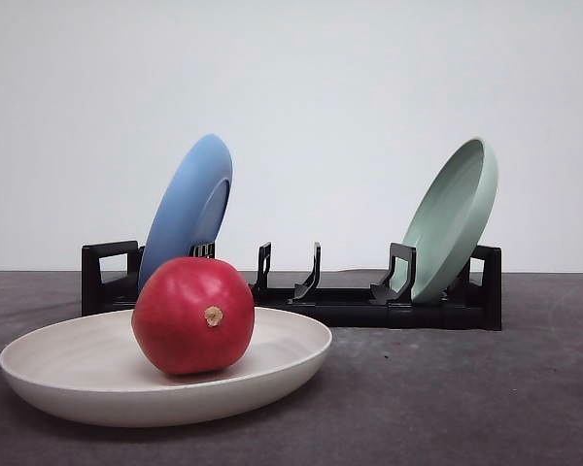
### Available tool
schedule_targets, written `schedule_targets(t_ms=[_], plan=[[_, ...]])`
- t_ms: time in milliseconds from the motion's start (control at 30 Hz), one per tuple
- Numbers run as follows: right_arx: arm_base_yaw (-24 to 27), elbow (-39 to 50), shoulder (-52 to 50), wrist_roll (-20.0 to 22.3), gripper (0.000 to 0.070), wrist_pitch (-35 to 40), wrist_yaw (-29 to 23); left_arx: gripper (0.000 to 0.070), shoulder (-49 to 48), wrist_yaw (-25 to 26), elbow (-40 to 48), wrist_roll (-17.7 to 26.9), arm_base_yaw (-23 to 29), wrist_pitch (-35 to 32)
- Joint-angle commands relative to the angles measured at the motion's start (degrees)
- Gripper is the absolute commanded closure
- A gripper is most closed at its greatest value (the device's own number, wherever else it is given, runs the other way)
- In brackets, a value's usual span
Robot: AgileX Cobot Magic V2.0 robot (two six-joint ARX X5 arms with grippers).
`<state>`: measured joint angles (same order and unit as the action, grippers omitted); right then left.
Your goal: Place pomegranate in white plate
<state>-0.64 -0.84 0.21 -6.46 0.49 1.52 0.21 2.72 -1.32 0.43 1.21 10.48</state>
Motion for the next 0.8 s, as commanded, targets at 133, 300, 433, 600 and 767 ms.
schedule_targets(t_ms=[133,300,433,600,767], plan=[[-0.02,0.24,0.0,-0.59,0.0694,0.61,-0.07,0.07,-0.04,-0.18,0.63,0.39,-0.09,-0.15],[-0.02,0.24,0.0,-0.59,0.0694,0.61,-0.07,0.07,-0.04,-0.2,0.63,0.39,-0.09,-0.15],[-0.02,0.24,0.0,-0.59,0.0694,0.61,-0.07,0.07,-0.04,-0.2,0.63,0.39,-0.09,-0.15],[-0.02,0.24,0.0,-0.59,0.0694,0.61,-0.07,0.07,-0.04,-0.2,0.63,0.39,-0.09,-0.15],[-0.02,0.24,0.0,-0.59,0.0694,0.61,-0.06,0.07,-0.04,-0.2,0.63,0.39,-0.09,-0.15]])
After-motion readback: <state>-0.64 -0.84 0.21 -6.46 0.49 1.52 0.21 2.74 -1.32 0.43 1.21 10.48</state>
